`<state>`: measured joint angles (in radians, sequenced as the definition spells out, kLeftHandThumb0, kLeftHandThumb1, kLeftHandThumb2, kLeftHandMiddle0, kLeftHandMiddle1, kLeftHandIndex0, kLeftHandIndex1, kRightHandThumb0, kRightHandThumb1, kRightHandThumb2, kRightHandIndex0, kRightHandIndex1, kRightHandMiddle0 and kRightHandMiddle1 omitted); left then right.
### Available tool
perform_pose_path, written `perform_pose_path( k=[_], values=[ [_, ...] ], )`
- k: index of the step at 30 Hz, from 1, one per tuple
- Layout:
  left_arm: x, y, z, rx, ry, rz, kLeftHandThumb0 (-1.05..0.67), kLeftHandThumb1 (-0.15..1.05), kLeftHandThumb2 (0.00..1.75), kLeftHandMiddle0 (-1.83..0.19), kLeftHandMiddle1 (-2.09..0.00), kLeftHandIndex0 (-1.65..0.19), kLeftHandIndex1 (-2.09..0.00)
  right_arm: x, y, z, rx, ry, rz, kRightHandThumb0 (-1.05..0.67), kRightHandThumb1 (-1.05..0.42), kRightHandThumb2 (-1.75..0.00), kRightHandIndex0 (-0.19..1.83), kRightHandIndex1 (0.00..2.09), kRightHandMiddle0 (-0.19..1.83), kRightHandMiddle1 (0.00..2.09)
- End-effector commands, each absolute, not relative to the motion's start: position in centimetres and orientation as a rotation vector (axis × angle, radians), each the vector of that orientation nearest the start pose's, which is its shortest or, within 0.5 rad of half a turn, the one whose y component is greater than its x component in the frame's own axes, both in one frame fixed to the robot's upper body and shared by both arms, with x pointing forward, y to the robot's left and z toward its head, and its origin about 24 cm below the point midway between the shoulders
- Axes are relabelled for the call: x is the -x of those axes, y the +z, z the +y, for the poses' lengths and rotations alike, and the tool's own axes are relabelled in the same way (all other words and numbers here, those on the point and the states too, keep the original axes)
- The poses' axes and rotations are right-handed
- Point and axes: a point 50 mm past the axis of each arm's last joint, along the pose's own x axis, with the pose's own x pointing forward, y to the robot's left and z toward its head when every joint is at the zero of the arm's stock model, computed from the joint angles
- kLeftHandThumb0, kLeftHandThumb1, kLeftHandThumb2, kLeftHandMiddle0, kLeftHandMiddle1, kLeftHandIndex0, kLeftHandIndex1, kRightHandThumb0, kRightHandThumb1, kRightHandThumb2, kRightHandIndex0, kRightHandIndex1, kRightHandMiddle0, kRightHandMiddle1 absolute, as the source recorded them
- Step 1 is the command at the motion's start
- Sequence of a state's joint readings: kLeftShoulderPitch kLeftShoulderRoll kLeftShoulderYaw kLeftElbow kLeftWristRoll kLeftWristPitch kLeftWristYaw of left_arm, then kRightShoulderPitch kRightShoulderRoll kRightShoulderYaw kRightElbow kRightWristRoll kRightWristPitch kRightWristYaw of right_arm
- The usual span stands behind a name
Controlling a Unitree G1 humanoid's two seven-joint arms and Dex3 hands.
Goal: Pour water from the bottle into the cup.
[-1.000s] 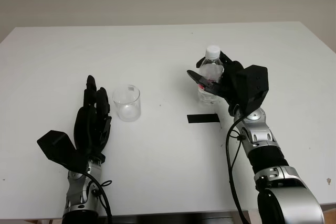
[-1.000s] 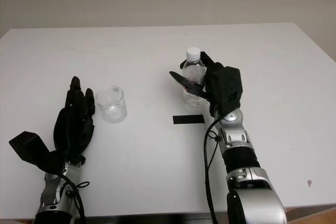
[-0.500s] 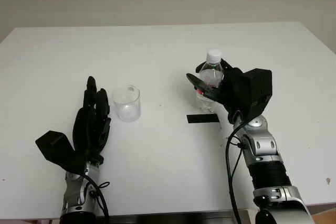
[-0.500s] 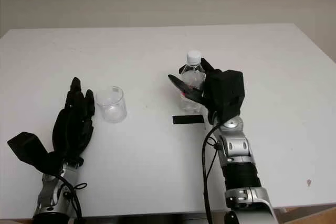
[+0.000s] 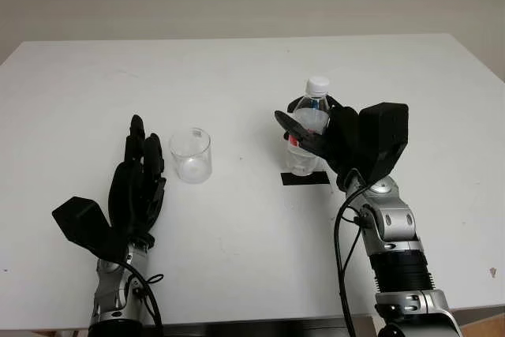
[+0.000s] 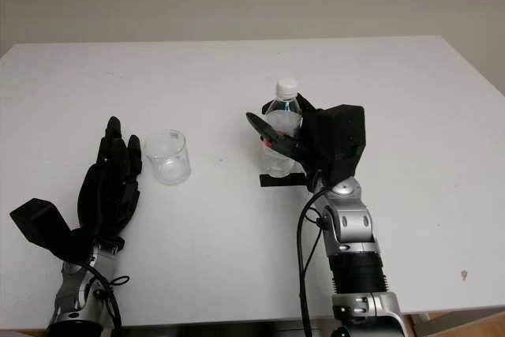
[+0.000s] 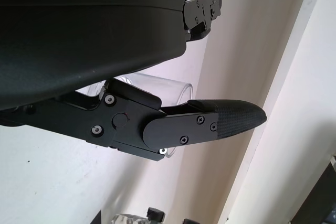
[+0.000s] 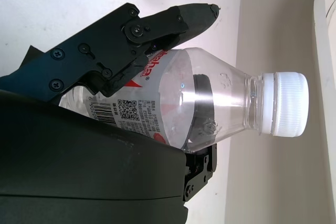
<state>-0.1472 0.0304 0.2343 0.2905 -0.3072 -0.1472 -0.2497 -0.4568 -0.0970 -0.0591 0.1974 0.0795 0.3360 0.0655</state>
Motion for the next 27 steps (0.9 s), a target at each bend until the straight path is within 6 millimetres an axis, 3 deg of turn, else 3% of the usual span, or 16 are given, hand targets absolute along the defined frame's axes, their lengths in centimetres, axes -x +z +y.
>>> perform_pose_path(
  k=[1, 21, 24, 27],
  values=[
    [-26.1, 0.8, 19.8, 0.310, 0.023, 0.022, -0.75, 1.05, 0.50, 0.19, -0.03, 0.19, -0.02, -33.5, 9.3, -14.7, 0.005, 0.103, 0.097, -0.41, -1.05, -0.43, 1.53, 2.09, 1.06, 2.09],
    [-25.9, 0.7, 20.1, 0.313, 0.023, 0.022, -0.75, 1.05, 0.51, 0.19, -0.03, 0.19, -0.02, -33.3, 7.2, -15.0, 0.069, 0.117, 0.136, -0.42, -1.05, -0.42, 1.43, 2.09, 1.01, 2.09],
    [-25.9, 0.7, 20.1, 0.308, 0.021, 0.025, -0.76, 1.05, 0.51, 0.19, -0.04, 0.18, -0.03, -33.2, 7.1, -15.0, 0.065, 0.154, 0.141, -0.44, -1.05, -0.35, 1.44, 2.09, 1.01, 2.09],
    [-25.9, 0.7, 20.1, 0.303, 0.018, 0.026, -0.76, 1.05, 0.51, 0.19, -0.04, 0.19, -0.03, -33.0, 7.0, -15.0, 0.079, 0.168, 0.134, -0.51, -1.05, -0.18, 1.10, 2.09, 0.68, 2.09]
  ],
)
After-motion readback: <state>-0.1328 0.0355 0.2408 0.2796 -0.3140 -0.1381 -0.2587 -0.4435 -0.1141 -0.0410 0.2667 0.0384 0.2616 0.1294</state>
